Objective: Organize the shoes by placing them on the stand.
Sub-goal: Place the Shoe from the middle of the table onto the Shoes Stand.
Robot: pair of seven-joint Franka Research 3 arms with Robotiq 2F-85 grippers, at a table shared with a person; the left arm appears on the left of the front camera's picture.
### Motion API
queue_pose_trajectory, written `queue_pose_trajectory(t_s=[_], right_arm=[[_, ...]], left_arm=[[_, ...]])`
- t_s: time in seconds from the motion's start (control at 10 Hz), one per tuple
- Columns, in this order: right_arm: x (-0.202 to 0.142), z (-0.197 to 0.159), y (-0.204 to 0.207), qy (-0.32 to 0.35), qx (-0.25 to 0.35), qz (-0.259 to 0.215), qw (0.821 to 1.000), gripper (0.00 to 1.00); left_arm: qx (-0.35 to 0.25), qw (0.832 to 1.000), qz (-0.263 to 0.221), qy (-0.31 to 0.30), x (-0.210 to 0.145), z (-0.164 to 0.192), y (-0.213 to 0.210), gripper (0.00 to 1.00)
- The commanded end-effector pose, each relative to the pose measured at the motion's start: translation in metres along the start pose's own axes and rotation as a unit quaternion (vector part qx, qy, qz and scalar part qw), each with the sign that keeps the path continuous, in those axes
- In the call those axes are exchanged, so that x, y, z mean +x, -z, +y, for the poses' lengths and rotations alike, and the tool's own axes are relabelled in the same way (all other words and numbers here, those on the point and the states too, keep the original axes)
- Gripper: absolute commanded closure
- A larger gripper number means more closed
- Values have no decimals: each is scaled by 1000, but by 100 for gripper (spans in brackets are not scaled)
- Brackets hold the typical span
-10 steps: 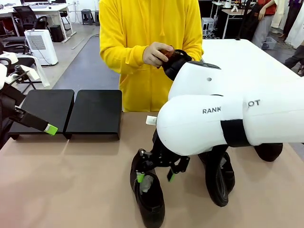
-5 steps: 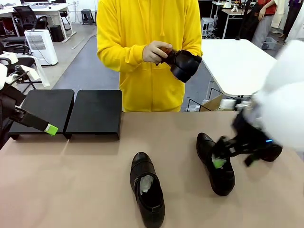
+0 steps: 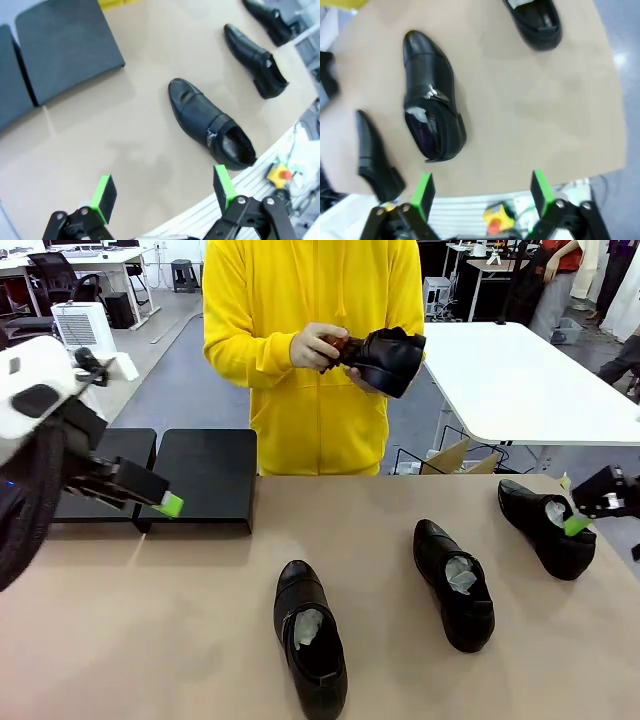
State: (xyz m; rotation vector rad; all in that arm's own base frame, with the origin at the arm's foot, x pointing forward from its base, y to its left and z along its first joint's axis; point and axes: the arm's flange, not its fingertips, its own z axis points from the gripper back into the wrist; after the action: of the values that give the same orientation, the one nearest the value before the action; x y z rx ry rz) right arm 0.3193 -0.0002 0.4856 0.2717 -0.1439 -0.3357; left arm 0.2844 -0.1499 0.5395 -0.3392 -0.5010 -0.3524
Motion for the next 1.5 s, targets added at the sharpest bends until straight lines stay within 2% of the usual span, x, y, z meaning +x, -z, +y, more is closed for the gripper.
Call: queue_pose_trajectory(t_s=[0.0, 0.1, 0.2, 0.3, 0.4, 0.5, 0.7, 0.8, 0.9, 1.0, 1.2, 1.4], right_arm=[[-12, 28, 4, -54, -7, 2, 998, 0], [-12, 28, 4, -54, -7, 2, 998, 0], [-4, 10, 2, -16, -6, 0, 1000, 0], [0, 1, -8, -48, -38, -72, 995, 0], [13, -21, -21, -73, -88, -88, 990, 0], [24, -39, -32, -64, -118, -104, 985, 0], [45, -68, -49, -7, -136, -115, 984, 0], [50, -75, -52, 30, -136, -113, 984, 0], [30, -62, -47, -29, -127, -110, 985, 0], [30, -62, -47, -29, -127, -110, 985, 0], [30, -62, -47, -29, -127, -110, 985, 0], [30, -62, -47, -29, -127, -110, 985, 0]], left_arm=[[-14, 999, -8, 37, 5, 23, -2, 0], [-14, 999, -8, 37, 5, 23, -2, 0], [-14, 999, -8, 37, 5, 23, -2, 0], [-1, 1000, -1, 9, 1, 3, -1, 0], [-37, 999, -2, 8, -17, -45, -2, 0], [-74, 997, -6, -12, -29, -92, 1, 0], [-100, 991, 1, -87, -37, -155, 33, 0], [-64, 988, 46, -130, -42, -171, 68, 0], [-26, 986, 61, -150, -46, -184, 91, 0], [0, 983, 75, -166, -47, -198, 113, 0], [48, 978, 104, -172, -38, -217, 162, 0], [60, 976, 111, -180, -30, -226, 181, 0]])
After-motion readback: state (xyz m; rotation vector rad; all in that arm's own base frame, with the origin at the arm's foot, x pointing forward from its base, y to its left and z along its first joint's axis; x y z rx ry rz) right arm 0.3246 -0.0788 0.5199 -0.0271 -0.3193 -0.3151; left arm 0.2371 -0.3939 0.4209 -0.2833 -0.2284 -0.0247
